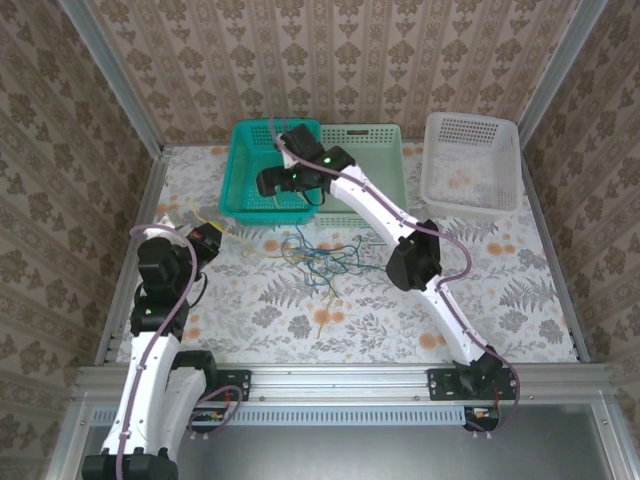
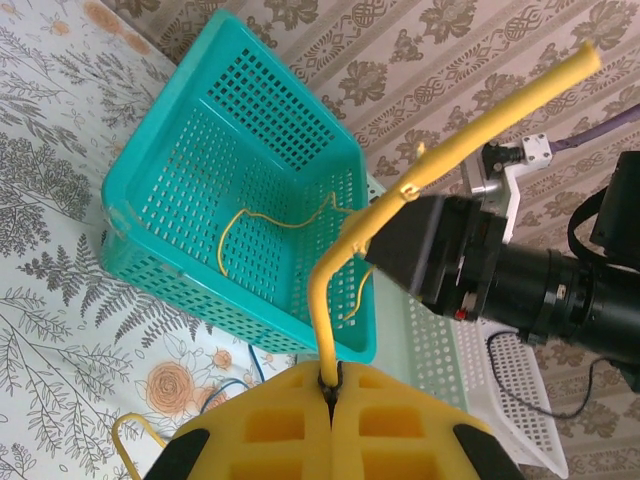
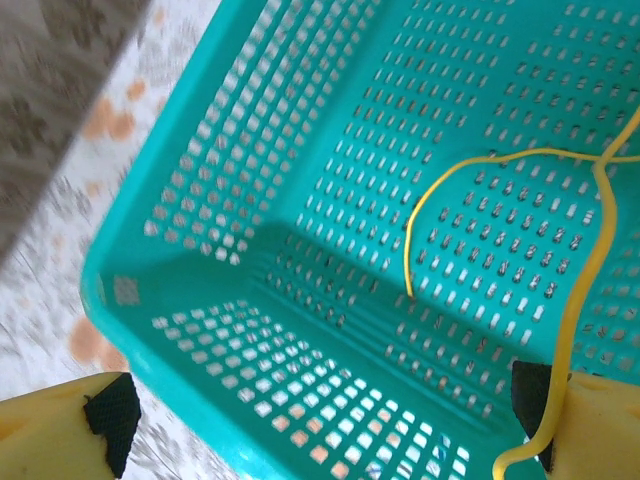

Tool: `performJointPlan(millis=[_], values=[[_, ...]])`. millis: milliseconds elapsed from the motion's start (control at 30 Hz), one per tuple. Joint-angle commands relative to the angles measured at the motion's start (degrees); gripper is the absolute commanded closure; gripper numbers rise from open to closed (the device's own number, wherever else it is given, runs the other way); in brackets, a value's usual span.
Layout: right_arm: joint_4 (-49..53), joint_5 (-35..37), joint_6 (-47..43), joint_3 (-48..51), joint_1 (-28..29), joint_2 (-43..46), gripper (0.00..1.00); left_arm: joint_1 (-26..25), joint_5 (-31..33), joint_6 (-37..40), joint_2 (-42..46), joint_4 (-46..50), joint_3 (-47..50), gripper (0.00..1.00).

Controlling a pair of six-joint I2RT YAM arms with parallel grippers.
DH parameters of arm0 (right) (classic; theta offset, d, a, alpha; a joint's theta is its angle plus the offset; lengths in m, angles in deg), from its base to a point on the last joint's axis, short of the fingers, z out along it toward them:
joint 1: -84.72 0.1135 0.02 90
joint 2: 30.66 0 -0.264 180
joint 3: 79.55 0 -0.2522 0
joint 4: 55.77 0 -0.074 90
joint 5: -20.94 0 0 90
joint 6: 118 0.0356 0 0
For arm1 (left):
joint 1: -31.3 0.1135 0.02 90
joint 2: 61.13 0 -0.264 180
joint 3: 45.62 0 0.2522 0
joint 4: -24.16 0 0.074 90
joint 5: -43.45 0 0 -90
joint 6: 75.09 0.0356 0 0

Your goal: Untangle the cables

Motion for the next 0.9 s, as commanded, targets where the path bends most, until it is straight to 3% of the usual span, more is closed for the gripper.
performJointPlan(millis=[0,133,467,633,700,767,867], values=[[6.32,9.04,-11.91,-3.02,2.68,-0.75,0.0,-0.65,1.05,1.18,1.61,1.52,-1.36,1.0],[9.03,18.81,-18.51,-3.02,4.79,-2.35,0.0,-0.93,1.76,1.14,2.21,1.99,-1.36,1.0],[8.12,30.49,-20.86,-3.08,5.11,-3.72,0.0,-1.96,2.46,0.98,2.32,2.26,-1.55,1.0],[0.08,36.25,-28.19,-1.96,8.12,-5.13,0.0,-2.41,2.73,1.03,2.27,2.24,-1.37,1.0],[-3.73,35.81,-32.41,-1.94,9.81,-6.26,0.0,-2.55,2.75,0.94,2.33,2.25,-1.27,1.0],[-2.83,28.23,-33.09,-2.71,10.18,-7.34,0.0,-2.49,2.64,0.89,2.45,2.34,-1.41,1.0],[-0.08,16.42,-24.27,-1.98,8.31,-6.87,0.0,-2.56,2.56,1.22,2.92,2.94,-1.71,1.0]])
